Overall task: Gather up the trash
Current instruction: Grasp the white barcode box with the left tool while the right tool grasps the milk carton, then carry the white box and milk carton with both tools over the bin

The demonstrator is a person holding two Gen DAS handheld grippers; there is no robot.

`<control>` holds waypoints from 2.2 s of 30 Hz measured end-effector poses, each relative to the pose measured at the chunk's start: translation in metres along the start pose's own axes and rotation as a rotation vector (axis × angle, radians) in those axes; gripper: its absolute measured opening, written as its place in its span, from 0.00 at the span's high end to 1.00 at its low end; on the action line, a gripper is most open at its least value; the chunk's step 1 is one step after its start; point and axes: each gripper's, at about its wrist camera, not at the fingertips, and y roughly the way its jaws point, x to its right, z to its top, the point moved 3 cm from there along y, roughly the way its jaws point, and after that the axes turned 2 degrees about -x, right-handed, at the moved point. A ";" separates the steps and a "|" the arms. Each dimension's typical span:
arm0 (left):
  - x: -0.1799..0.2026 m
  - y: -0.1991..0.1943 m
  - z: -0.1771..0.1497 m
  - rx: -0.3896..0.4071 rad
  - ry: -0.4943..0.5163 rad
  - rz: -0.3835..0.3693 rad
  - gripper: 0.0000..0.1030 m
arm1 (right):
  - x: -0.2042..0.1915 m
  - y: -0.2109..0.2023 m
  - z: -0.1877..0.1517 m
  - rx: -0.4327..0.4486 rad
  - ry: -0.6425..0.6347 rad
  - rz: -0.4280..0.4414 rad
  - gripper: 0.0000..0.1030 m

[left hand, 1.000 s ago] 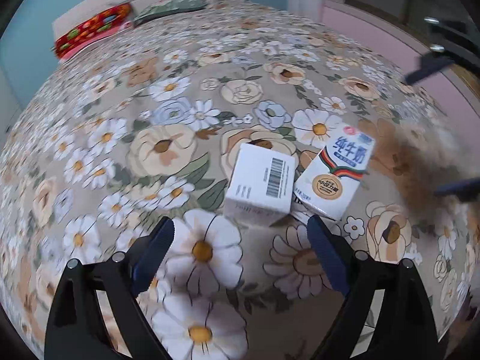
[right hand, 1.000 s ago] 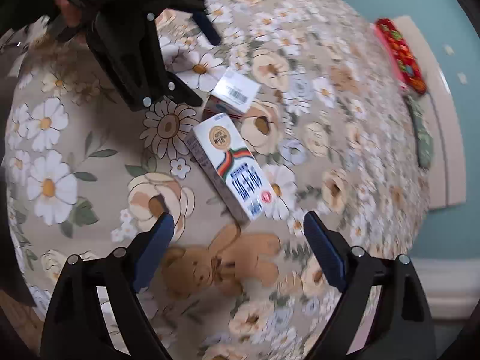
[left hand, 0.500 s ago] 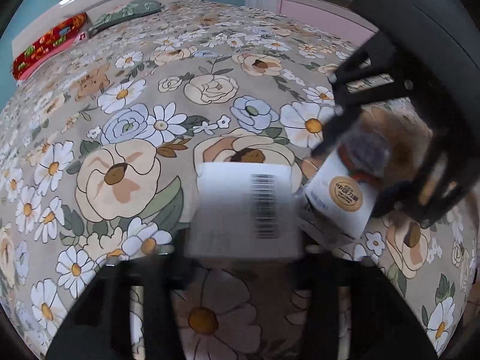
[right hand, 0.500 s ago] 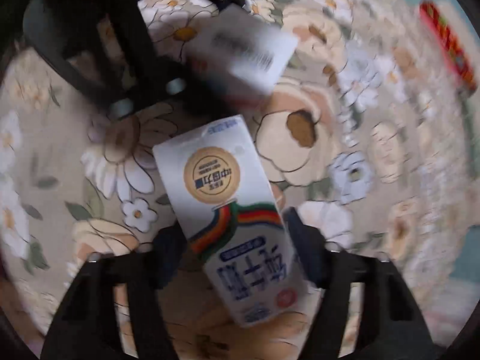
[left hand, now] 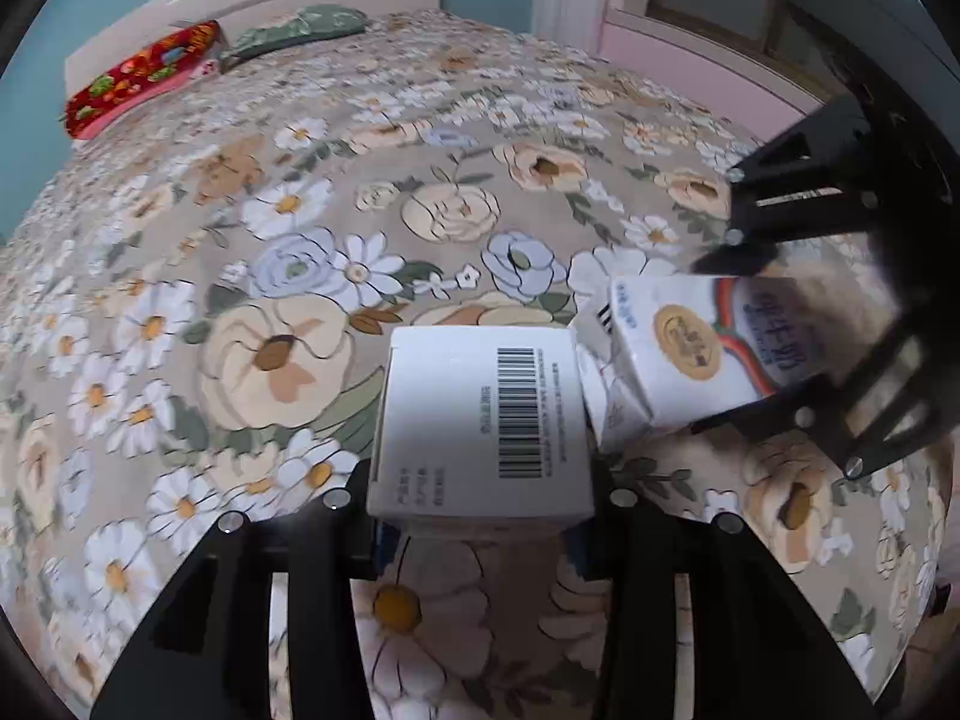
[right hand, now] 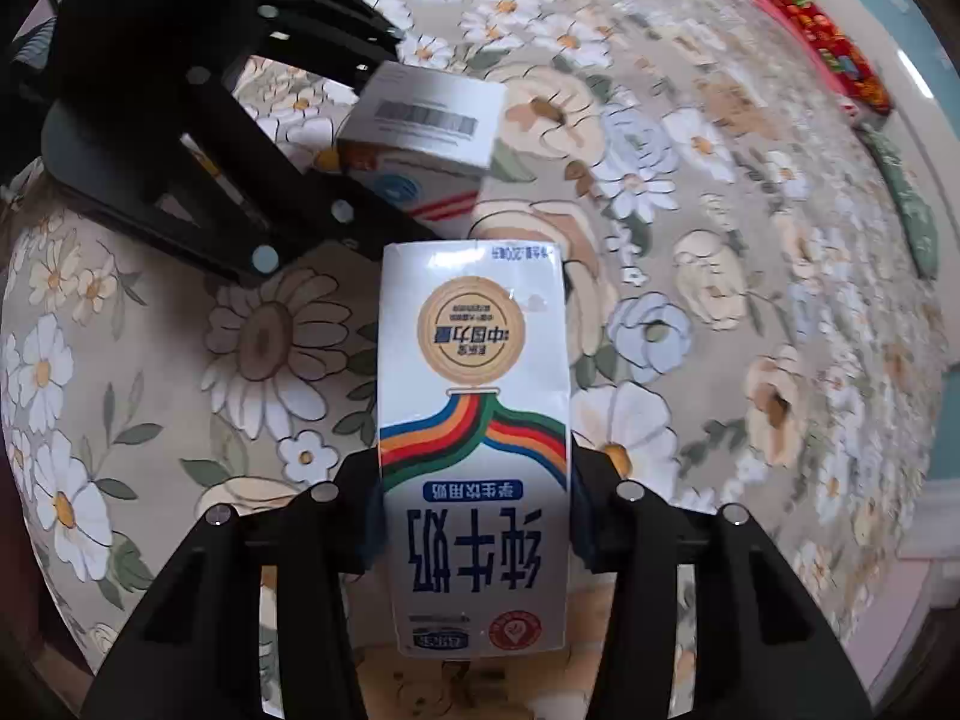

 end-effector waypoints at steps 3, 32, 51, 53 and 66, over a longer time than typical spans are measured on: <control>0.003 -0.029 0.003 0.023 -0.018 0.048 0.57 | -0.004 -0.030 -0.004 0.029 0.046 -0.058 0.53; 0.106 -0.381 -0.050 0.322 -0.124 0.369 0.57 | -0.155 -0.376 -0.037 0.404 0.340 -0.485 0.54; 0.158 -0.415 -0.155 0.299 -0.141 0.454 0.57 | -0.268 -0.392 -0.100 0.446 0.445 -0.432 0.54; 0.159 -0.410 -0.165 0.284 -0.141 0.456 0.57 | -0.277 -0.384 -0.106 0.442 0.450 -0.422 0.54; 0.161 -0.342 -0.223 0.140 -0.142 0.433 0.57 | -0.304 -0.306 -0.124 0.383 0.495 -0.292 0.54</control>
